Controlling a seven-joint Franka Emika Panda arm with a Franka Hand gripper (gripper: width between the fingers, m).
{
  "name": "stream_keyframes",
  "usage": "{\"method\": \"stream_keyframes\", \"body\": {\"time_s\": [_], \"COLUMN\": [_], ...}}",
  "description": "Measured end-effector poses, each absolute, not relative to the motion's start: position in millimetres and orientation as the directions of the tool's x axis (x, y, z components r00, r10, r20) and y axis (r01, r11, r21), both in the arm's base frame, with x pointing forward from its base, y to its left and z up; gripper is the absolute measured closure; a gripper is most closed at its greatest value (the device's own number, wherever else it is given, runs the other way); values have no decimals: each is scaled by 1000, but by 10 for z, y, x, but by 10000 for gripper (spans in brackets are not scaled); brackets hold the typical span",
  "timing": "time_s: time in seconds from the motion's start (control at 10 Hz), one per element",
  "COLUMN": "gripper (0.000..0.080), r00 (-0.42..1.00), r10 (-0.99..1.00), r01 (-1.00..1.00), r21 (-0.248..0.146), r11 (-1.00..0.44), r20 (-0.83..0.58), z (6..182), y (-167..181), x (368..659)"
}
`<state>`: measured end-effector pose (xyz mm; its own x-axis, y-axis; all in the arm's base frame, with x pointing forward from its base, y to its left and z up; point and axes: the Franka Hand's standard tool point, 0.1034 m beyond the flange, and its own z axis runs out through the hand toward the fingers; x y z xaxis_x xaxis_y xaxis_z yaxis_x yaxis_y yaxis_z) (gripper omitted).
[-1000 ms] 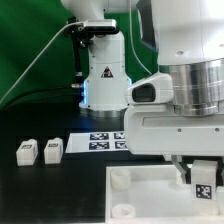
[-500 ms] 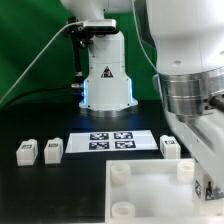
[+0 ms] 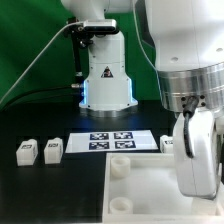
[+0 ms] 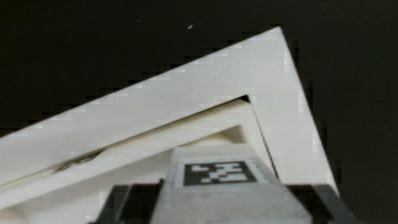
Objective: Assemble one leg
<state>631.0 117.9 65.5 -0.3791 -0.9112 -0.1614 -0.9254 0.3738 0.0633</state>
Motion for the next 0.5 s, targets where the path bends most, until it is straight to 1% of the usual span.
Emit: {"method": "stream_keyframes", "body": {"time_s": [0.1,0.2,0.3,0.4,0.5], "gripper": [509,508,508,332,214], "r00": [-413,-368,-368,-365,-326], "r10": [-898,-917,-917,-918,-932], "r01": [-911,-930,-930,-931,-945], "r21": [64,58,61,60,61], "r11": [408,364,363,360,321], "r20": [-152,-153,-152,-153,-156], "z": [657,650,641,643,680], "y": [1154,1159,1166,1173,1223], "x": [6313,6303,6292,6290,6180]}}
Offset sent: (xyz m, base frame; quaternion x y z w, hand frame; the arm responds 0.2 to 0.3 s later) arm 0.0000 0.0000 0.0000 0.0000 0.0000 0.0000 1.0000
